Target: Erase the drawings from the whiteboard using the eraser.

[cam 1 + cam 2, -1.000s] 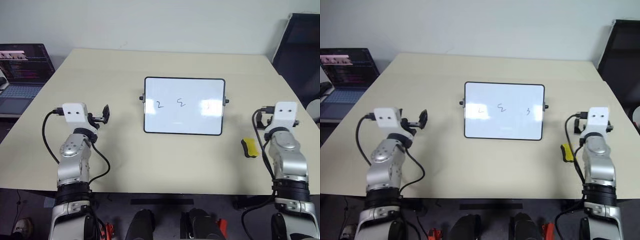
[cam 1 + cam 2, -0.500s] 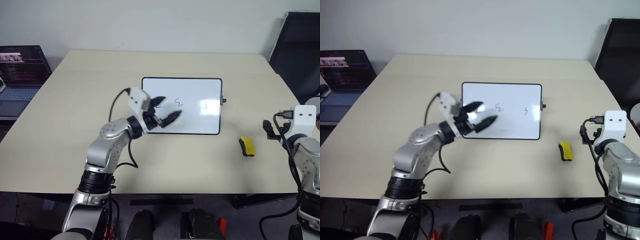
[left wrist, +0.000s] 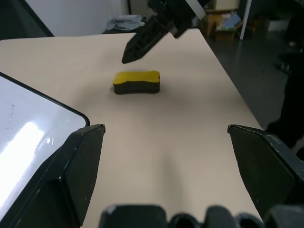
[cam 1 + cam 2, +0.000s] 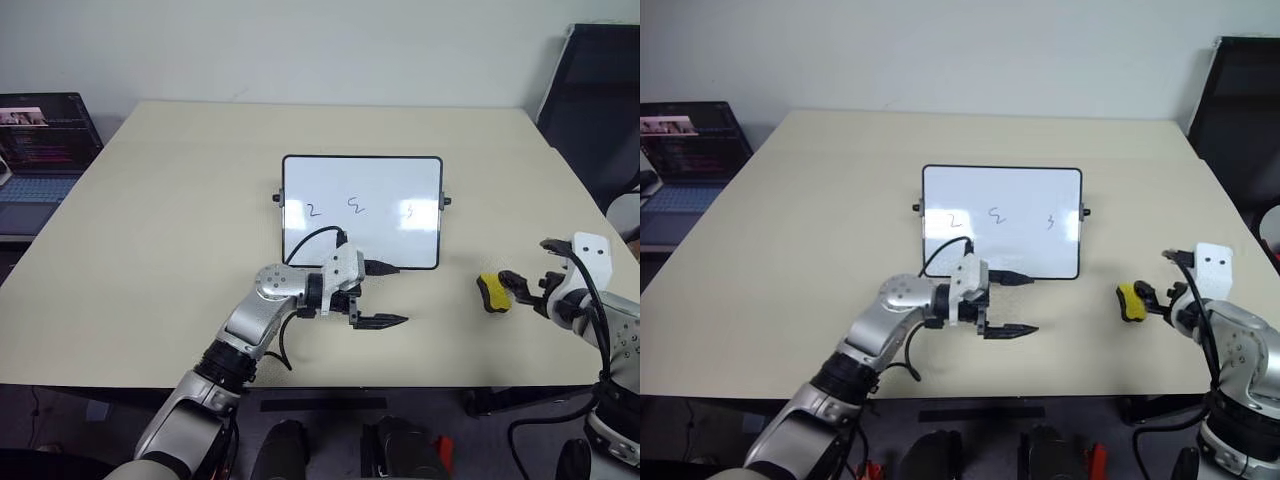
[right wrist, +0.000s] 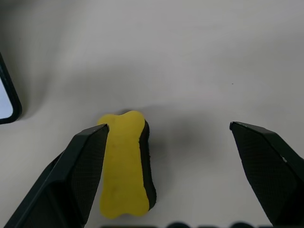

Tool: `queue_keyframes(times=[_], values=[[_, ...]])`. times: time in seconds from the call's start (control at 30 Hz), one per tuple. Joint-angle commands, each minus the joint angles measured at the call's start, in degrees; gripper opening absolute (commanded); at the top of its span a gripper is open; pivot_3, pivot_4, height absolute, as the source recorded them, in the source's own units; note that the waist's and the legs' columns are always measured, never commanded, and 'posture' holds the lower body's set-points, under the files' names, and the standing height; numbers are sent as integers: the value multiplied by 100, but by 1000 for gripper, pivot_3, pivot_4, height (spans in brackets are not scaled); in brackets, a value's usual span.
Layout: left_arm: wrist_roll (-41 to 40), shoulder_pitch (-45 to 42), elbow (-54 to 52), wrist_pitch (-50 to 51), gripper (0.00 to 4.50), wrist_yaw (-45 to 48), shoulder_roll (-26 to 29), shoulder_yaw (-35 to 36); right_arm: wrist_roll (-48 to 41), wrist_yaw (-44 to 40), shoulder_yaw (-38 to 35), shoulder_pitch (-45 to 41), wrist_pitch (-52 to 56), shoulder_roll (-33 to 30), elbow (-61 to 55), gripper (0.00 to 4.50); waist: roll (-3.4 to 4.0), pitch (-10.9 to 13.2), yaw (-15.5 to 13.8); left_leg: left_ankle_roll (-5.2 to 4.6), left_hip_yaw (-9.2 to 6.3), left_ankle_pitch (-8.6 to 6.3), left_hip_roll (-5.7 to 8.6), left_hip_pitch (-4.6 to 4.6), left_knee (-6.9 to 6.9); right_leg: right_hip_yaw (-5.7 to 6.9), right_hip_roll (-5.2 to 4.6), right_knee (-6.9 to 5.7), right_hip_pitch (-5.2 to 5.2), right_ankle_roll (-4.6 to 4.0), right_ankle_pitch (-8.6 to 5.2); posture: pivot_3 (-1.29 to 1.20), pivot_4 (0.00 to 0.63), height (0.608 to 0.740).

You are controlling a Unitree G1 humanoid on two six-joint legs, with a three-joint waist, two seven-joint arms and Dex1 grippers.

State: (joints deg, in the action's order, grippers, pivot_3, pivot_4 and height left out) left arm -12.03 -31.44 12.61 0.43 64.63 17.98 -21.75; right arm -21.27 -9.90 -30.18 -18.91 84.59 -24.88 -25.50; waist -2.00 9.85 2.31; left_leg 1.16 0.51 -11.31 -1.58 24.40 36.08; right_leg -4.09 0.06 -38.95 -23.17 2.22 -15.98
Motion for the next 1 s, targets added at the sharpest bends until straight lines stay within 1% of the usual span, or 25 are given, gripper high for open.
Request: queue_keyframes(times=[0.03,0.23,0.4,0.53,0.7,0.87,0.97,1.0], values=[[121,-157,61,-294,4500,28,-68,61,2,-47,44,38,-93,-46,-132,4472,0,0,0,0,0,0,0,0,0,0,0,0,0,1,0,0,150,740],[261,-120,58,-471,4500,-152,-103,136,-3,-128,241,157,-233,-67,25,4472,0,0,1,0,-3,0,-1,0,0,1,0,0,0,5,-3,0,150,740],[377,-101,69,-559,4500,-332,-109,153,102,-219,579,318,-663,-156,419,4472,0,0,3,0,-3,0,0,0,0,3,1,-1,0,6,-3,0,150,740],[453,-110,80,-592,4500,-570,-121,244,127,-228,687,224,-837,-163,633,4472,0,0,7,0,-3,0,-1,0,0,1,1,-1,-1,6,-3,0,150,740],[502,-117,90,-610,4500,-654,-113,287,165,-205,795,120,-957,-148,798,4472,0,0,6,0,-4,0,-1,0,0,2,1,-1,0,6,-3,0,150,740],[534,-89,29,-559,4500,-703,-155,253,187,-251,824,221,-982,-131,793,4472,0,0,6,0,-4,0,-1,0,0,2,1,-1,0,7,-3,0,150,740],[531,-104,3,-518,4500,-711,-170,268,189,-193,722,246,-936,-52,765,3919,0,0,6,0,-4,0,-1,0,0,3,1,-1,0,7,-3,0,150,740],[533,-102,-4,-514,4500,-709,-168,273,187,-191,709,256,-930,-47,765,3608,0,0,6,0,-4,0,-1,0,0,2,1,-1,0,7,-3,0,150,740]])
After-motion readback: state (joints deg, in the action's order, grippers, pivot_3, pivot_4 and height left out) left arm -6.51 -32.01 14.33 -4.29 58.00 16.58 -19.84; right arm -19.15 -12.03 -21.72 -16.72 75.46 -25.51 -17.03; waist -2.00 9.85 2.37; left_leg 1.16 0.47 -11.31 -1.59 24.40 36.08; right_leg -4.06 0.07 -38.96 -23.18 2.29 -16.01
